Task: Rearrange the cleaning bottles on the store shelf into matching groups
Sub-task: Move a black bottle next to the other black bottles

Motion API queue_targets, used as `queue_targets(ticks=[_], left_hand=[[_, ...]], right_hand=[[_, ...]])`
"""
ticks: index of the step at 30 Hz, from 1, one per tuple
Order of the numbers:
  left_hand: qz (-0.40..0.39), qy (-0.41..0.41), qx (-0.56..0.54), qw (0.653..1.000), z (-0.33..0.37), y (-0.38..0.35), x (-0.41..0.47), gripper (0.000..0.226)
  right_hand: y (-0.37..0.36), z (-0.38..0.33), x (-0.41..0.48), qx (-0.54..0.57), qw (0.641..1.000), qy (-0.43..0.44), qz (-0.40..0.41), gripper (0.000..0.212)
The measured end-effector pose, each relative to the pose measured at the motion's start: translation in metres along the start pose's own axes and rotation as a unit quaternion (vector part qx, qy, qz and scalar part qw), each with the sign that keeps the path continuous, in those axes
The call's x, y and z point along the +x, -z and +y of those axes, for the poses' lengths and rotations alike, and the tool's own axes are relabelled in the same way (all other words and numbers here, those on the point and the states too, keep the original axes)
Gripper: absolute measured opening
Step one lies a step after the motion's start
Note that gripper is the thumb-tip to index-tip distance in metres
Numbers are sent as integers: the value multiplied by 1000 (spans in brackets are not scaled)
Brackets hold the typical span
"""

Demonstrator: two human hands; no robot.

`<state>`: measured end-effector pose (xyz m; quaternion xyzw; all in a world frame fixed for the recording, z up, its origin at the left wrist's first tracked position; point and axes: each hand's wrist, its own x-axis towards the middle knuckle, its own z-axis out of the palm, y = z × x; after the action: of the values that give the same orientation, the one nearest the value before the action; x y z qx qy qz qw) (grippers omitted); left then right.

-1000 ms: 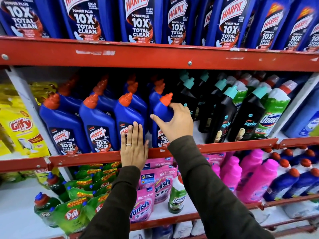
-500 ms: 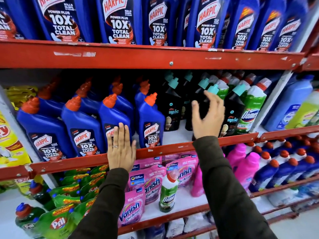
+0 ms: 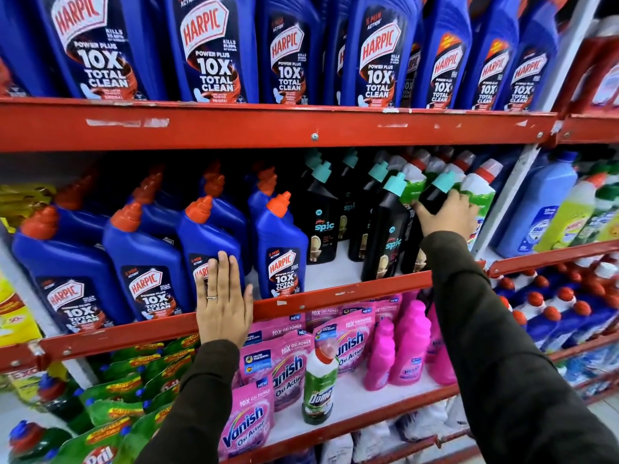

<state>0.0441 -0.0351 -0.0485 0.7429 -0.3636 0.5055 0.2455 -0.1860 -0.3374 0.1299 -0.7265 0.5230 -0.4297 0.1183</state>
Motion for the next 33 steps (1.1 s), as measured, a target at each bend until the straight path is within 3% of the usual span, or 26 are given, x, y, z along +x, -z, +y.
queue_targets(ticks=[5,11,14,17,21,33], left_hand=[[0,-1,-1,1000,0,0,0,75],[-5,1,-5,1000,1,1,0,76],[-4,1,-4,1000,0,1,0,76],[-5,2,-3,1000,1,2,0,76],[-6,1,-5,1000,0,2,0,73],[-11,3,1,1000,0,2,1,64]], right_hand=[[17,2,-18,82,996,20,35,69],[66,-27,-63,72,989,70,109,70],[73,-42,-80,114,988,76,70,70],[68,-63,-97,148,985,84,39,87],[50,-95,-117,165,981,101,11,72],[-2,-102,-117,80,984,139,-77,81]])
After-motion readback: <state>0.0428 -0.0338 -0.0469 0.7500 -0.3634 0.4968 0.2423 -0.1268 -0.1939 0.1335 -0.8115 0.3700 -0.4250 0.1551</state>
